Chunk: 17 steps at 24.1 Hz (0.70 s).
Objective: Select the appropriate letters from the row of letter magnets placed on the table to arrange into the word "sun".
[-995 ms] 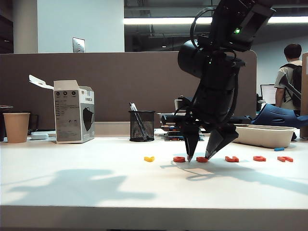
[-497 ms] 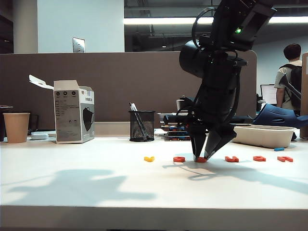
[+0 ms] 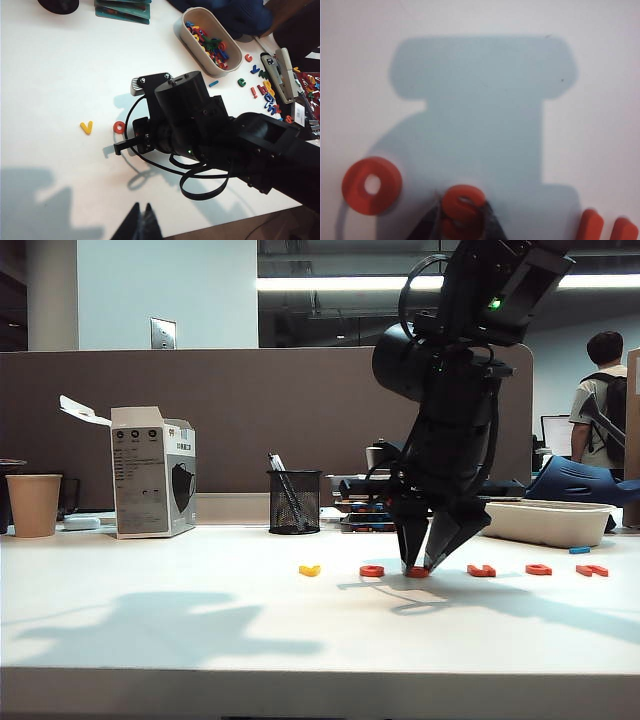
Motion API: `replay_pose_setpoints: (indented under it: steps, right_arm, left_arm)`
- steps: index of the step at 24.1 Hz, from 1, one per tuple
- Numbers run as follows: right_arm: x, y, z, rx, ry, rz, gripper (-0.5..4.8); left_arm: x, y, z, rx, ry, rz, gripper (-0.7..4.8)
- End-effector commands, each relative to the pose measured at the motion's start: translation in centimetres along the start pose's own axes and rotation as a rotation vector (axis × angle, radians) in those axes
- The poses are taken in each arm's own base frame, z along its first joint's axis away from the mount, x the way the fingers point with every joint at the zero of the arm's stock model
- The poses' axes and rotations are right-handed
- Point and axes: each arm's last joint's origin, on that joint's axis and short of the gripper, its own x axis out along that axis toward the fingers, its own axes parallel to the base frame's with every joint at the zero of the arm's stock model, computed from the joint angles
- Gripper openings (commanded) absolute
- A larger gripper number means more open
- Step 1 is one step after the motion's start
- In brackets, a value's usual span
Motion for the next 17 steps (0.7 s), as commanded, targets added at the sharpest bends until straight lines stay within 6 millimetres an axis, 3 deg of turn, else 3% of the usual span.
replay_pose_setpoints:
  steps: [1,17]
  right_arm:
    - [1.24,-0.38,-1.87,-0.014,0.147,-0.024,0.79]
    - [0.96,-0.28,-1.44,-0.01,0.11,-0.013,0.81]
  left_arm:
    - [-0.17,0.03,0.11,0.003,-0.009,0.0,-0.04]
    - [-0.17,0.16,-0.03,0.01,0.004,0.013,-0.04]
